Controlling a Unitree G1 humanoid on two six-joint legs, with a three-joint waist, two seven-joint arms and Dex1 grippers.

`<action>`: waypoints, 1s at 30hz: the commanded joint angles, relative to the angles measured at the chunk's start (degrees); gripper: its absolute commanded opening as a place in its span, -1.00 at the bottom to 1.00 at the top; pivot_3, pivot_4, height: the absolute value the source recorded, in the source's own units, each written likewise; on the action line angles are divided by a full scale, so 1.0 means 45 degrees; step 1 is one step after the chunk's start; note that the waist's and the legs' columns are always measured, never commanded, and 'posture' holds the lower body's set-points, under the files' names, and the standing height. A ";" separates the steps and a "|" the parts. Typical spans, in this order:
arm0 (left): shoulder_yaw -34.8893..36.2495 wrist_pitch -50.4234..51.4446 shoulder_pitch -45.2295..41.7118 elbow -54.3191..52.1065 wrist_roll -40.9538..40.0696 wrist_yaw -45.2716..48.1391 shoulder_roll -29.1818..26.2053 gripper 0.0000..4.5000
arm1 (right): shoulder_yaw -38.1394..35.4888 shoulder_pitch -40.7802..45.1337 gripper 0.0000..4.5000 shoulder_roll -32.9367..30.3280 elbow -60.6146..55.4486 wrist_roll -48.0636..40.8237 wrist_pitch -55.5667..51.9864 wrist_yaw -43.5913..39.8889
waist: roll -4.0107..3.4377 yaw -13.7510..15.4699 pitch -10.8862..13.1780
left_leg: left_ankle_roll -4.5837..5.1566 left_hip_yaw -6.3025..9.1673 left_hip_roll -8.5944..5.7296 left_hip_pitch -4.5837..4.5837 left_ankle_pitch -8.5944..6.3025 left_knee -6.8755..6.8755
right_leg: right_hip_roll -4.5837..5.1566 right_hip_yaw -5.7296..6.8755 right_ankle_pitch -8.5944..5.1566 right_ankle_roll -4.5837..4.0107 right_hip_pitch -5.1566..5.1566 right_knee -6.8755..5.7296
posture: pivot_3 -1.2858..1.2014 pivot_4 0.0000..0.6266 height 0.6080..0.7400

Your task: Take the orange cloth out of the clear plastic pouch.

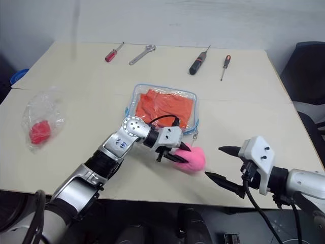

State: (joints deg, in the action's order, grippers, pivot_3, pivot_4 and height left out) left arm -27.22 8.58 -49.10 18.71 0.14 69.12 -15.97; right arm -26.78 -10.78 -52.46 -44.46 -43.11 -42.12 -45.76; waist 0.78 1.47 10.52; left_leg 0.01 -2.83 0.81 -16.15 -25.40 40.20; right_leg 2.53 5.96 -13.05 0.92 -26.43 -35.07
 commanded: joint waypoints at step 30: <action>0.1966 0.3317 0.1282 -0.4207 -0.1292 -0.0134 -0.3271 -1.00 | 0.9627 1.1050 -0.94 0.3184 1.3060 1.0504 1.2274 -0.1691 | -0.0017 -0.0353 0.0006 | -0.0017 0.0056 0.0012 -0.0011 0.0017 0.0057 | 0.0025 0.0066 -0.0008 -0.0016 -0.0045 -0.0022 | 0.03 -0.52 1.00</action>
State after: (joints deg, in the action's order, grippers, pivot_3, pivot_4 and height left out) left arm -20.05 23.40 -43.52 2.21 -4.46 68.82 -30.20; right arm 17.24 37.92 -38.38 14.82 4.06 11.59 -53.21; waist 0.71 -0.12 10.55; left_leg -0.06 -2.58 0.86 -16.20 -25.33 40.46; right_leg 2.64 6.25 -13.08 0.84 -26.63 -35.17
